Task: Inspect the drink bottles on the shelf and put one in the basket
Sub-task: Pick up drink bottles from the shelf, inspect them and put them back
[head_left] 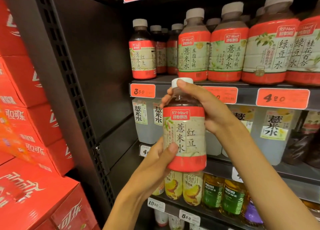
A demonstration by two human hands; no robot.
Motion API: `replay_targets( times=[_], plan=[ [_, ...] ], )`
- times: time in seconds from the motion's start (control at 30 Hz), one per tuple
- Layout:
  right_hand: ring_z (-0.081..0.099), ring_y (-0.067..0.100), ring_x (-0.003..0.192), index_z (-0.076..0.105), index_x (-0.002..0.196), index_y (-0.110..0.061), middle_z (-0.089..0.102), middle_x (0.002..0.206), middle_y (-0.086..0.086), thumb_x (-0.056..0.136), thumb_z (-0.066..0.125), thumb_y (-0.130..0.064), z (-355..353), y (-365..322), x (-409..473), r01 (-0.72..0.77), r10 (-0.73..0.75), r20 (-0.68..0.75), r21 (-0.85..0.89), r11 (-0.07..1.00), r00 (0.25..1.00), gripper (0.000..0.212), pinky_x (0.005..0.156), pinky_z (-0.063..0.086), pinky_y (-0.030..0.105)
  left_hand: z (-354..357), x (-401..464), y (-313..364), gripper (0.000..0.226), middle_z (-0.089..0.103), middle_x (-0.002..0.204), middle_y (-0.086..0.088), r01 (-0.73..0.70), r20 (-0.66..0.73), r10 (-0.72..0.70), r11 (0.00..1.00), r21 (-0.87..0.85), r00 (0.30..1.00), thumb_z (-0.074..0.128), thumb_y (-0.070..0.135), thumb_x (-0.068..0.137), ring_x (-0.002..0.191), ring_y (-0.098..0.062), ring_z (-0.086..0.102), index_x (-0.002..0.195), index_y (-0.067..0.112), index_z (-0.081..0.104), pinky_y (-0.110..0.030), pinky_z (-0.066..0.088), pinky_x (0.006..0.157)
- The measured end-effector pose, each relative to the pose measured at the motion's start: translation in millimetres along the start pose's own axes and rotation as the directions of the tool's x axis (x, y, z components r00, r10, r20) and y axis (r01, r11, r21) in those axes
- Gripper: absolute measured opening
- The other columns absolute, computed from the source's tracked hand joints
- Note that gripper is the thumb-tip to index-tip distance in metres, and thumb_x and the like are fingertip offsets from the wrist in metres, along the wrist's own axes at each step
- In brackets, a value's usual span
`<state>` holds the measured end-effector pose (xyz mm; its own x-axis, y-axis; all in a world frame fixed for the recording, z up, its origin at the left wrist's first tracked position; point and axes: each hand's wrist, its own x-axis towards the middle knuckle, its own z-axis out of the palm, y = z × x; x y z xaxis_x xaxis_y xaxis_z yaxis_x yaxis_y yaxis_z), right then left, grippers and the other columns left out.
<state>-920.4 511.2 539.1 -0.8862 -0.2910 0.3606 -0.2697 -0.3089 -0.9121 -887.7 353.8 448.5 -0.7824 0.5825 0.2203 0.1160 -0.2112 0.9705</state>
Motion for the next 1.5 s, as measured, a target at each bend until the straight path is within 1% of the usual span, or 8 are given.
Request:
replay_targets(
  times=[0.2,0.53,0.9,1.03,1.13,1.27,1.4,1.5],
  plan=[
    [0.068,0.019,0.081,0.067,0.086,-0.011,0.073,0.096,0.018,0.086,0.067,-0.037,2.6,-5.1,-2.5,-0.023,-0.04,-0.292,-0.212,0.977,0.956,0.027,0.078,0.057,0.032,6.9,2.3,6.5,0.078,0.071,0.115,0.002,-0.004,-0.13,0.023,0.99,0.141,0.991,0.071,0.067,0.065,0.108,-0.014,0.067,0.127,0.021,0.055,-0.023,0.054,0.085],
    [0.067,0.027,0.087,0.061,0.091,-0.008,0.073,0.083,0.011,0.069,0.066,-0.032,1.9,-0.3,5.4,-0.136,0.166,-0.125,0.216,0.967,0.978,0.033,0.085,0.054,0.038,15.3,0.2,3.3,0.076,0.059,0.12,-0.032,0.182,0.218,-0.054,0.756,-0.629,0.974,0.077,0.05,0.072,0.105,-0.041,0.063,0.129,0.002,0.057,-0.05,0.051,0.094],
    [0.064,0.031,0.092,0.063,0.077,-0.012,0.07,0.075,0.004,0.09,0.064,-0.031,7.7,-7.2,14.2,0.004,-0.026,-0.288,-0.079,0.997,0.957,0.024,0.095,0.05,0.047,3.4,2.5,-3.0,0.045,0.068,0.121,-0.004,-0.08,-0.214,0.042,0.981,-0.175,0.976,0.041,0.058,0.087,0.111,-0.02,0.065,0.113,0.034,0.069,-0.033,0.057,0.086],
    [0.066,0.016,0.069,0.061,0.069,-0.015,0.07,0.072,0.001,0.092,0.062,-0.036,9.8,-5.0,14.7,0.005,-0.065,-0.269,-0.217,0.976,0.961,0.031,0.071,0.056,0.03,12.0,0.8,0.1,0.078,0.07,0.117,-0.001,-0.097,-0.194,0.089,0.995,-0.032,0.977,0.057,0.079,0.067,0.108,-0.017,0.067,0.122,0.024,0.06,-0.022,0.055,0.081],
    [0.067,0.017,0.073,0.067,0.072,-0.015,0.071,0.076,0.006,0.093,0.057,-0.044,6.1,-10.3,16.1,-0.042,-0.008,-0.225,-0.214,0.976,0.974,0.037,0.076,0.056,0.03,13.3,0.8,-0.4,0.093,0.068,0.121,-0.01,-0.053,-0.166,0.014,0.972,-0.23,0.986,0.079,0.065,0.057,0.113,-0.025,0.064,0.13,0.013,0.054,-0.032,0.056,0.086],
    [0.064,0.011,0.069,0.066,0.09,-0.016,0.068,0.075,0.0,0.093,0.056,-0.036,2.2,-4.7,13.7,-0.139,0.129,-0.156,-0.049,0.989,0.979,0.023,0.068,0.053,0.023,17.4,0.3,8.7,0.085,0.061,0.119,-0.029,0.068,0.04,-0.056,0.674,-0.736,0.998,0.084,0.046,0.063,0.103,-0.038,0.064,0.128,-0.003,0.057,-0.046,0.056,0.083],
    [0.053,0.028,0.104,0.053,0.11,-0.013,0.06,0.103,0.015,0.075,0.063,-0.032,10.2,0.7,14.0,-0.2,0.216,-0.098,0.152,0.968,0.971,0.041,0.103,0.042,0.041,21.3,-2.3,13.0,0.083,0.06,0.116,-0.031,0.145,0.171,-0.002,0.544,-0.827,0.985,0.076,0.048,0.073,0.1,-0.038,0.065,0.126,-0.011,0.054,-0.046,0.055,0.085],
    [0.048,0.033,0.11,0.049,0.115,-0.013,0.05,0.114,0.021,0.07,0.066,-0.031,11.8,-2.3,19.0,-0.154,0.171,-0.078,0.194,0.969,0.982,0.051,0.102,0.041,0.045,23.4,-2.4,16.4,0.091,0.059,0.116,-0.034,0.136,0.137,-0.048,0.642,-0.755,0.989,0.076,0.052,0.07,0.1,-0.04,0.065,0.131,-0.01,0.05,-0.047,0.055,0.086]
  ],
)
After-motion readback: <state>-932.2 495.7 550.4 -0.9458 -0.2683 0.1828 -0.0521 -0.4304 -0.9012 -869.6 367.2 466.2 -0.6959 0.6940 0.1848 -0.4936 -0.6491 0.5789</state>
